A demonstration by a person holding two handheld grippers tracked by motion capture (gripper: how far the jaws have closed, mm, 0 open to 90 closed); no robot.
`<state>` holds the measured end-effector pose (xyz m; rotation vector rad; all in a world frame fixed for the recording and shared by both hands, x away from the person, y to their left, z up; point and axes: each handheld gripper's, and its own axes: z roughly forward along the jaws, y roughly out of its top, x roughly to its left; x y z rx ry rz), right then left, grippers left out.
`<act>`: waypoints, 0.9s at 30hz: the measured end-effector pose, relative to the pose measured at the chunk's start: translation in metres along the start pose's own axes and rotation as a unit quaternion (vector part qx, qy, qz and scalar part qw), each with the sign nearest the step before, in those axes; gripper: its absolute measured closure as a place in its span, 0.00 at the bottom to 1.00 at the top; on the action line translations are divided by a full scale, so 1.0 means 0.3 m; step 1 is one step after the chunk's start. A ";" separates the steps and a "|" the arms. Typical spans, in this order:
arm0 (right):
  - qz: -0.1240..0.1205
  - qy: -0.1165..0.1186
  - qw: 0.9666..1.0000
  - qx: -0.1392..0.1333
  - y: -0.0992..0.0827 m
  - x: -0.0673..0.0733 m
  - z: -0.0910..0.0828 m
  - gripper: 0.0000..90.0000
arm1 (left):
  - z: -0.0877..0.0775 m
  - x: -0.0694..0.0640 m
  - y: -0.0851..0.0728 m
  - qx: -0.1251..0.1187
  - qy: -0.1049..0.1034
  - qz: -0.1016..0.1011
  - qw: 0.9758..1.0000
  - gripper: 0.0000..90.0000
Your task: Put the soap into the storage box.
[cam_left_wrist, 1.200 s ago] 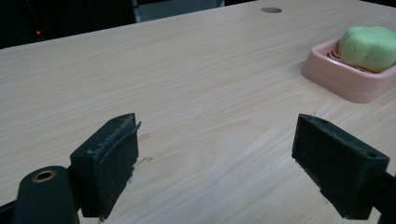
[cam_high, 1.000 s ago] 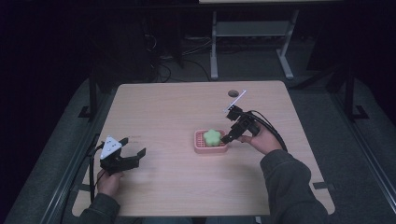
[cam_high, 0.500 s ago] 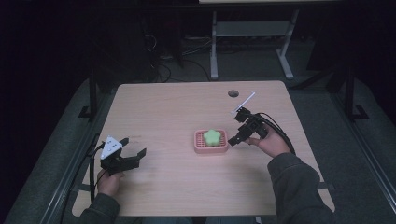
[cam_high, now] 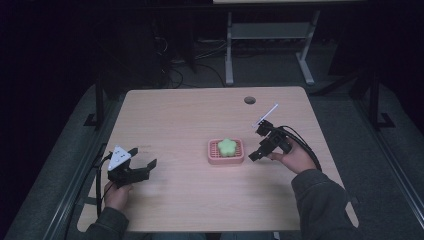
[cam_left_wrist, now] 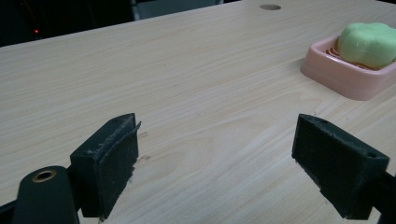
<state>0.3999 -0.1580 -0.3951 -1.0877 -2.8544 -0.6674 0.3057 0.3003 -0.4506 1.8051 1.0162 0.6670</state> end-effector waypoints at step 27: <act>0.020 0.000 1.000 -0.014 -0.140 -0.009 -0.018 0.26 | 0.002 -0.004 -0.001 0.003 -0.001 0.003 1.000 0.16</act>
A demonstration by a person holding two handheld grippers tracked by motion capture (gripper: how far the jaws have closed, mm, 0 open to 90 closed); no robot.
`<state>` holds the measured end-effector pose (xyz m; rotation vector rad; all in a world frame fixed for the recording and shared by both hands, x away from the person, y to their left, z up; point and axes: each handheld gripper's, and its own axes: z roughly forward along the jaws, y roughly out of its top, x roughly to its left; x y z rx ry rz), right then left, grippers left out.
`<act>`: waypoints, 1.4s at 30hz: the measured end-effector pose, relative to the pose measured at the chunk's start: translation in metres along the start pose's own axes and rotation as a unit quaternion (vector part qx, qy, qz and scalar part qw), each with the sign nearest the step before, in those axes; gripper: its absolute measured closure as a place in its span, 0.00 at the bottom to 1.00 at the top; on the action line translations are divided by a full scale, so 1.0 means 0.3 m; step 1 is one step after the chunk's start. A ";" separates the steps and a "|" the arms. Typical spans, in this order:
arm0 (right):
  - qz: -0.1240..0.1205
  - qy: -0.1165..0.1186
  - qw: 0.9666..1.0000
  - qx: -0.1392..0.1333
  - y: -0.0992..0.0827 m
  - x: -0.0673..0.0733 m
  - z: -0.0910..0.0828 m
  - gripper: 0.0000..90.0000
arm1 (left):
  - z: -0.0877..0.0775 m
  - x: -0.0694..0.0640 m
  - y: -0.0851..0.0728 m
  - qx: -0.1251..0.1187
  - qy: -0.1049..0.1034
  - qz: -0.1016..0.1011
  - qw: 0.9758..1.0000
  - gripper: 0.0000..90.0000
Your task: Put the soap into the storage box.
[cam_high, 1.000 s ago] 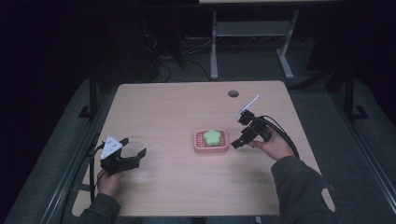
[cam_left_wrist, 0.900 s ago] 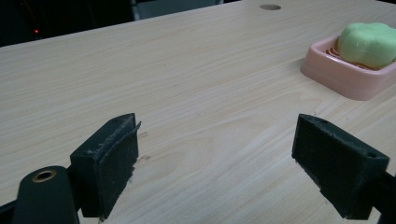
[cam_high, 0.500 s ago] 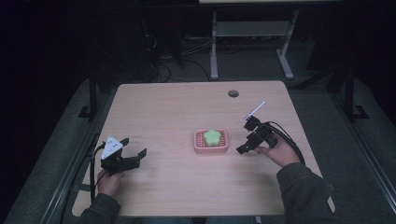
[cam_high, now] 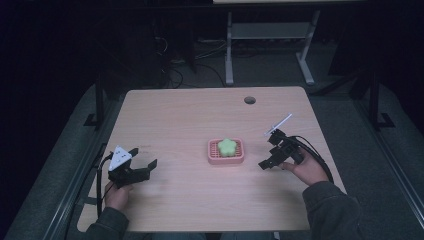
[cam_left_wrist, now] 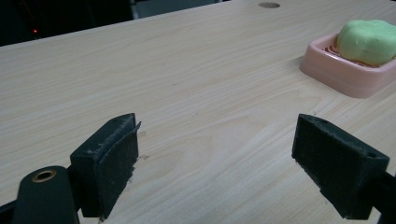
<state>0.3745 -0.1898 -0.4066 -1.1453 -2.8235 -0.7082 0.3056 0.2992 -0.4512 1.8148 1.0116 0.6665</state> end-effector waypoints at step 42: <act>0.029 -0.007 0.999 -0.039 -0.271 0.030 -0.013 0.26 | 0.002 -0.005 -0.002 0.004 -0.001 0.011 1.000 0.16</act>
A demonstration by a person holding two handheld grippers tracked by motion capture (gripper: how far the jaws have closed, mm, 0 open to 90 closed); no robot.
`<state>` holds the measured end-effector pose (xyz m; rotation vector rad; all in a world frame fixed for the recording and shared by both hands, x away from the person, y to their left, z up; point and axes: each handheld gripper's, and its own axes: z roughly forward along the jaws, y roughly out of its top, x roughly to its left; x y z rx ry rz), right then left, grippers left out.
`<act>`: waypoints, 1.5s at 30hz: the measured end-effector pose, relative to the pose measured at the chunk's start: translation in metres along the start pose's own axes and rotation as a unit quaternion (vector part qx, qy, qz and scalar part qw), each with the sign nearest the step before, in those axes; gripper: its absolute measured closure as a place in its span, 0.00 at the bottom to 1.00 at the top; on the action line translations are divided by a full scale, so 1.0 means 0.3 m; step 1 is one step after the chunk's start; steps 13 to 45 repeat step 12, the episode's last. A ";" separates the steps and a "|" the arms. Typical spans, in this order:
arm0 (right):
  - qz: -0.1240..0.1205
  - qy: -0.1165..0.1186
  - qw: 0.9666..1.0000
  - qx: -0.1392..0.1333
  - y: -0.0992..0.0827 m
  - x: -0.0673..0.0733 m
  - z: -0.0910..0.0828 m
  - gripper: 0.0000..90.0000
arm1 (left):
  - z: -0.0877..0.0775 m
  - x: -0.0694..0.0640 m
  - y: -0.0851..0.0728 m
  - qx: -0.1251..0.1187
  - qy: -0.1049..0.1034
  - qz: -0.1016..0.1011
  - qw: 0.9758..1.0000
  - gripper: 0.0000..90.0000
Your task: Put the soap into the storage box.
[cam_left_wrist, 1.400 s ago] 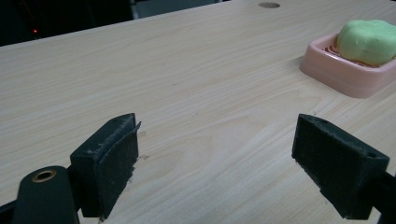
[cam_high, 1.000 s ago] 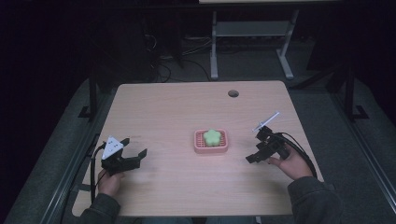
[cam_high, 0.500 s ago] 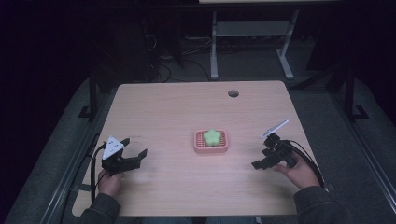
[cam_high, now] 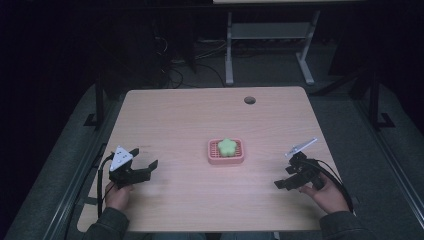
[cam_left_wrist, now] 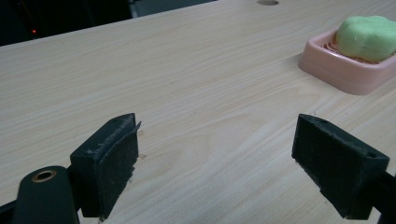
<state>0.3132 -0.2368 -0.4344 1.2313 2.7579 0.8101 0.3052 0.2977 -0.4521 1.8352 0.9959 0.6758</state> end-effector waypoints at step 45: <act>0.004 -0.005 0.999 -0.049 -0.089 0.048 -0.014 0.26 | 0.004 -0.006 -0.001 0.001 -0.001 0.005 1.000 0.16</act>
